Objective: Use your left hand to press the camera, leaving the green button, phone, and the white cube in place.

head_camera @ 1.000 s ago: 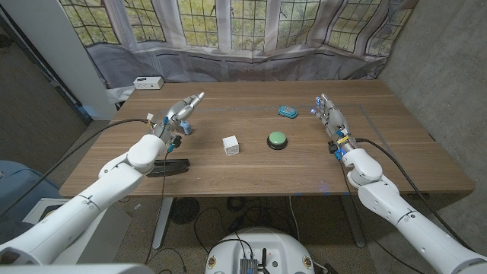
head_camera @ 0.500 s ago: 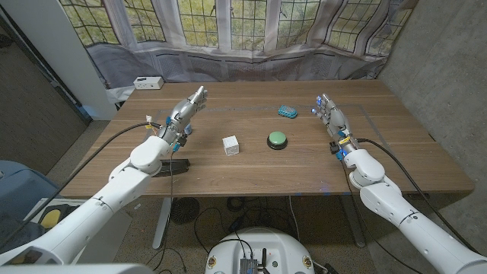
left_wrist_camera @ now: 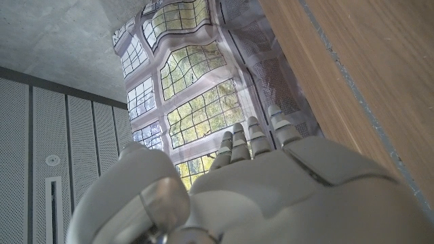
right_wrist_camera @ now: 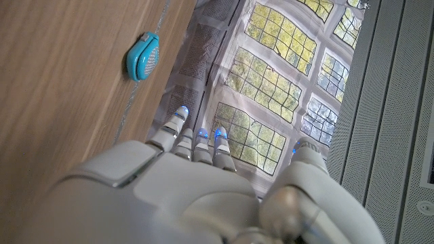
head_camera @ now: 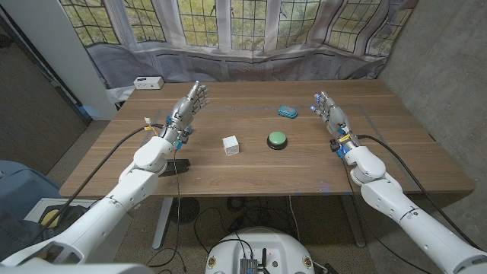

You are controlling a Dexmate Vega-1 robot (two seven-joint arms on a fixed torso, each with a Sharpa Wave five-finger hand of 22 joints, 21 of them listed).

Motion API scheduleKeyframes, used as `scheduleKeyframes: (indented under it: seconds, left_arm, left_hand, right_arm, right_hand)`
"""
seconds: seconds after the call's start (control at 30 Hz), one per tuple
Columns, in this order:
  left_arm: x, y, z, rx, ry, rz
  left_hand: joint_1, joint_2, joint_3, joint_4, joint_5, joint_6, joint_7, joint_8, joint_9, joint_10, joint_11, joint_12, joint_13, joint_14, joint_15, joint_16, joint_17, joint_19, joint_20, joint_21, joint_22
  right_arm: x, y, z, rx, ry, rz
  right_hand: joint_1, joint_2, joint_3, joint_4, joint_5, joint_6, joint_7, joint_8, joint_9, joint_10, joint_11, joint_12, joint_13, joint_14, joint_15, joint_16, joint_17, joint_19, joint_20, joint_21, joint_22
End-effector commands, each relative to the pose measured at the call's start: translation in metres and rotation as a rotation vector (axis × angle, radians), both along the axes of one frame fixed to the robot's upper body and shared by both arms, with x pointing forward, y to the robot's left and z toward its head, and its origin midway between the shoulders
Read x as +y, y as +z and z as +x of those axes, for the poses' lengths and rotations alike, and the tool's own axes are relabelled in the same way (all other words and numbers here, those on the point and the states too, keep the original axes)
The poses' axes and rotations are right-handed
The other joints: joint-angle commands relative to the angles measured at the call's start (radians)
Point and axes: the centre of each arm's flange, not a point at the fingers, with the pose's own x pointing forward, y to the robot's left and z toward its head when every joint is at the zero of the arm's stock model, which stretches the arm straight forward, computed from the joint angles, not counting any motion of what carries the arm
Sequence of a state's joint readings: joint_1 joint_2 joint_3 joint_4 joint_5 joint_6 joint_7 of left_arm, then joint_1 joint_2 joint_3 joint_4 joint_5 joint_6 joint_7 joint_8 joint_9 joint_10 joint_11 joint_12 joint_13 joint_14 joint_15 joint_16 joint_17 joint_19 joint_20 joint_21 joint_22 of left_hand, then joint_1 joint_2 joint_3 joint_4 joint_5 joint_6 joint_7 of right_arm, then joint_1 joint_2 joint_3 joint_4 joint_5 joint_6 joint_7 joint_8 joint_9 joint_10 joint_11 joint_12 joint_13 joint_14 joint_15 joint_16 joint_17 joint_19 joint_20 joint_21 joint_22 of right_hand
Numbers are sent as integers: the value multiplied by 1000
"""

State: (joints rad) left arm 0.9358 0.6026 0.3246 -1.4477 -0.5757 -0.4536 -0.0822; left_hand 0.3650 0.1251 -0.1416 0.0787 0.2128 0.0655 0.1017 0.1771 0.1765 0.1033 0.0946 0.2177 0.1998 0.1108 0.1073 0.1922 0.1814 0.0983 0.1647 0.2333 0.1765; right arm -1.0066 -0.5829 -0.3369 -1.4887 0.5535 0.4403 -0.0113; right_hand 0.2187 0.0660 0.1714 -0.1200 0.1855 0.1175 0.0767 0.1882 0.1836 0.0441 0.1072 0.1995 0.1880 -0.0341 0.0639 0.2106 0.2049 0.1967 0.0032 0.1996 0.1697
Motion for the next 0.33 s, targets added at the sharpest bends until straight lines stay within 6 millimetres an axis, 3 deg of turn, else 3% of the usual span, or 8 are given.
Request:
scheduleKeyframes:
  seconds: [0.03,0.33]
  left_arm:
    - [4,-11,12,40,-13,-57]
    - [6,-12,14,44,3,-51]
  left_hand:
    - [15,0,-2,-3,-1,-6,10,1,2,-2,5,-4,1,-6,5,-4,1,1,-8,-5,3]
    - [18,2,0,-4,-1,6,13,7,2,2,0,-3,0,-4,3,-3,1,0,-15,-10,2]
  right_arm:
    - [3,3,8,18,2,-18]
    - [5,5,12,34,-1,-9]
  right_hand:
    - [7,-8,1,-2,3,2,4,-1,2,0,8,1,2,-1,0,-3,3,-1,-4,-2,2]
    - [2,-8,-1,1,2,6,1,2,2,5,12,2,2,2,4,-2,4,-2,-1,-3,2]
